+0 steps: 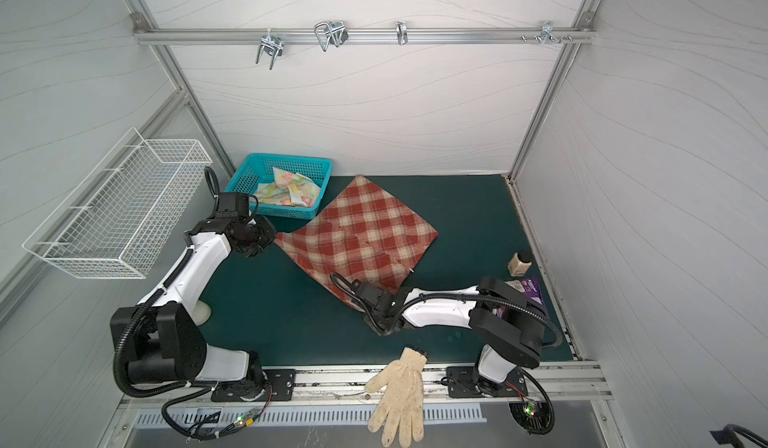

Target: Fold and stack the skirts

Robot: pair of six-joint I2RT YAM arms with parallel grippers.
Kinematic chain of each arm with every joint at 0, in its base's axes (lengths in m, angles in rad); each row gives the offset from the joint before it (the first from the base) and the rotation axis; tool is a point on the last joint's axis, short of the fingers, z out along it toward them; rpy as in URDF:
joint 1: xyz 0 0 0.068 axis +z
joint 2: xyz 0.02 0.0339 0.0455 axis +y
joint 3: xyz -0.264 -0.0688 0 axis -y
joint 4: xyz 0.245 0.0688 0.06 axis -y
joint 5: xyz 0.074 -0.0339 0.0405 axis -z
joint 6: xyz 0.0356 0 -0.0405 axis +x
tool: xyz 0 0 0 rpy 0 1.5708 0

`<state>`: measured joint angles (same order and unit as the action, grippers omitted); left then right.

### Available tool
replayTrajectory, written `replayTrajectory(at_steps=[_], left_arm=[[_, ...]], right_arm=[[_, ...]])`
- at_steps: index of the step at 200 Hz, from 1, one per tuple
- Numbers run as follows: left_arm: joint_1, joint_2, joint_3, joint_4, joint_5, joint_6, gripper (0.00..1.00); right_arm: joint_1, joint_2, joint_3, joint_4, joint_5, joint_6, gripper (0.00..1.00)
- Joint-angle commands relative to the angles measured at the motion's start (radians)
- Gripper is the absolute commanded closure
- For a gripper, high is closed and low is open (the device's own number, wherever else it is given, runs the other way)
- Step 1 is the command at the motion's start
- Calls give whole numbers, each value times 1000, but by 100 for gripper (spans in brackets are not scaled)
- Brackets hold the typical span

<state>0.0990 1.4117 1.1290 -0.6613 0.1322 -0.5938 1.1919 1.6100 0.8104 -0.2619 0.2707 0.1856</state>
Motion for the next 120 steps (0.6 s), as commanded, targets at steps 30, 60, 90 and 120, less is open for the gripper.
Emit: replayTrajectory(at_steps=[30,60,90,120], left_arm=[[23,22,67,3,0,20,100],[28,35,80,-1,8,24,100],[31,38,89,-6,14,26,100],[32,18,88,-10,24,29,100]], right_arm=[[4,37,-7,-22,-19,16,64],[4,32,-18,-19,-20,21,73],[3,24,-9,-37,-35,23,85],[5,-30,11,-84,-85,44,90]])
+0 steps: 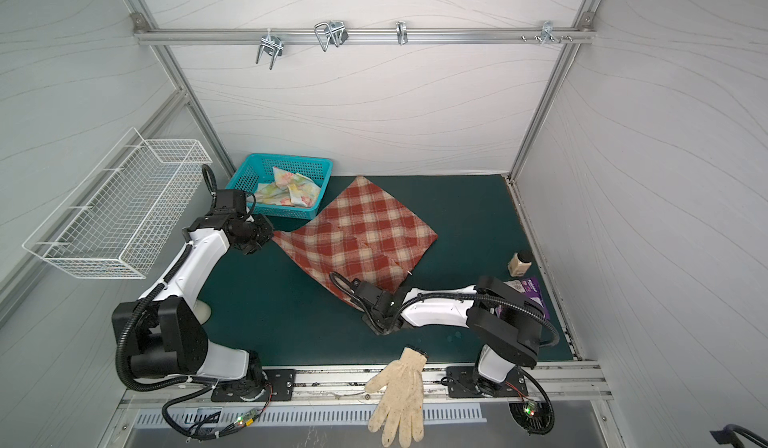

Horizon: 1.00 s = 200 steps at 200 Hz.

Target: Fold and stack the skirts

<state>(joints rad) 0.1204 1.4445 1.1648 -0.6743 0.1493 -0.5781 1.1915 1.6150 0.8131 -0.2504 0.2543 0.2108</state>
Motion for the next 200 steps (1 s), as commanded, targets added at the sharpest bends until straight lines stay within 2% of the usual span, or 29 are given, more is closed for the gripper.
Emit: replayTrajectory(at_steps=[1,60,87,130,145,163,200], left_arm=[[10,-16,52,3,9,14,100],[11,-114,26,-25,2,40,100],[11,-189,11,-29,15,38,100],[7,-298,-21,12,106,-16,100],[-27,-325,-24,35,124,-33,100],[-109,-330,-6,45,71,-41,100],[-210,-242,53,85,-8,-84,100]], right_arm=[[5,-39,9,-97,-71,20,90],[5,-263,57,-228,-223,60,90],[6,-344,99,-306,-258,74,90],[-31,-466,129,-408,-293,115,90],[-63,-503,132,-449,-297,129,90],[-116,-541,132,-492,-317,139,90],[-287,-574,113,-523,-412,138,89]])
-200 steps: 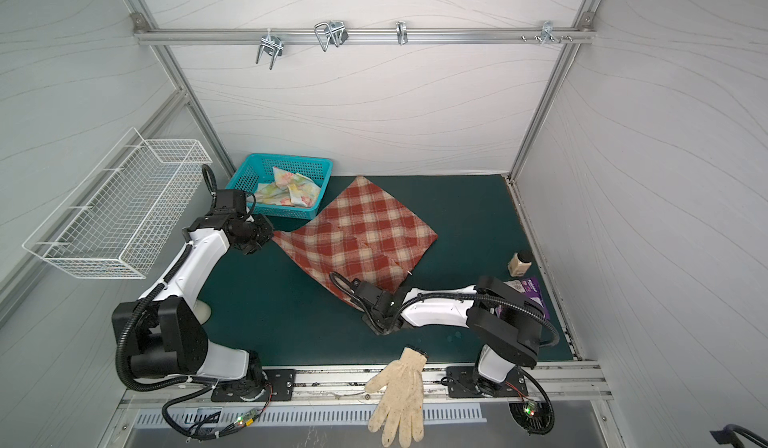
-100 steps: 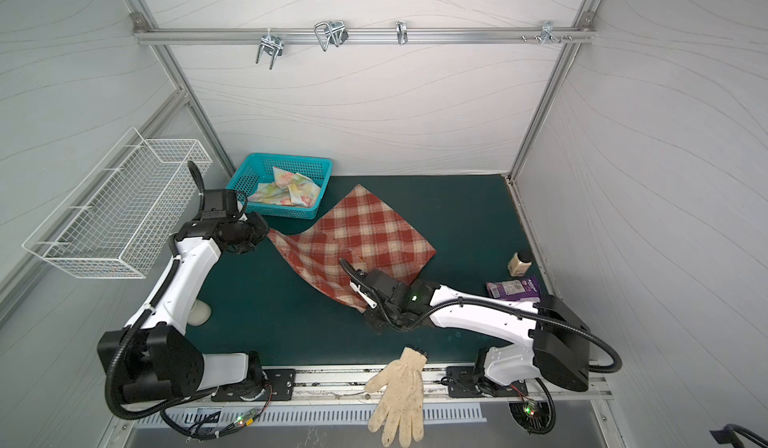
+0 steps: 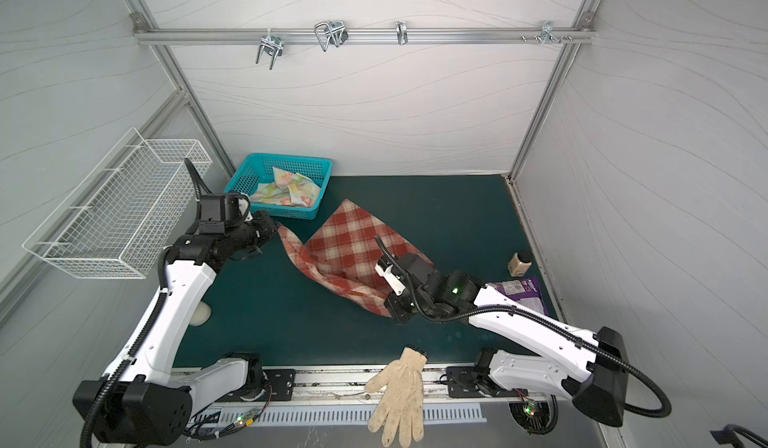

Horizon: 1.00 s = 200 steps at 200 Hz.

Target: Fold and stack the skirts

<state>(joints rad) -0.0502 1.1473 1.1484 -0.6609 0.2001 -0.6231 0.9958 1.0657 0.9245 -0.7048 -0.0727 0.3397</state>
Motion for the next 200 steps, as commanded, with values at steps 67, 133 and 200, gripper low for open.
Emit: replayTrajectory(at_steps=[67,133,200], left_arm=[[-126,340,276,109,-156,-86,100],[-169,594,447,113,-223,-102,100],[-224,815,591,87,-237,-86,100]], right_arm=[[-430,80,6,-33,-325,-11,88],[-618,223,16,25,-408,-49,91],[-717,363,29,76,-402,-76,92]])
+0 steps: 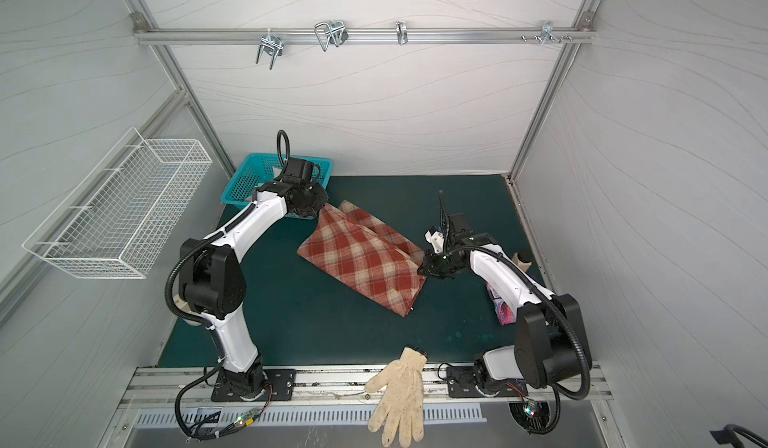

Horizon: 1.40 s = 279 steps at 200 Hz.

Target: Fold and stack the skirts

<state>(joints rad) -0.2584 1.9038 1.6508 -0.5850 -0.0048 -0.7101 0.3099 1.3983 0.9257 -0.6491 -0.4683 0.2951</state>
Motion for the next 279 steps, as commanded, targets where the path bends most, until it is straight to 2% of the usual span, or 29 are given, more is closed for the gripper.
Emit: replayTrajectory(at_steps=[1,54,109,161,182,217,231,242,279], left_arm=[[-16,62,92,10,-32,0,100],[-25,199,240,-72,-84,3,100],[-25,243,280,-108,-136,-12,100],[-25,282,311,-124,-128,-12,100],[-25,284,307,-133,-132,-12,92],[-25,250,257,-108,-131,-17,64],[-25,228,233,-91,-128,-20,59],[-27,209,213,-78,-125,-20,49],[-34,149,149,-51,-109,-20,46]], right_arm=[[-32,31,29,20,-5,-30,92],[-87,131,42,60,-2,-49,91],[-94,205,86,80,7,-44,91],[-101,254,116,83,16,-48,89],[-101,289,148,67,34,-60,88],[-101,324,195,51,55,-68,88],[-101,334,212,45,60,-68,88],[-100,342,224,41,60,-70,87],[-101,362,258,26,84,-70,85]])
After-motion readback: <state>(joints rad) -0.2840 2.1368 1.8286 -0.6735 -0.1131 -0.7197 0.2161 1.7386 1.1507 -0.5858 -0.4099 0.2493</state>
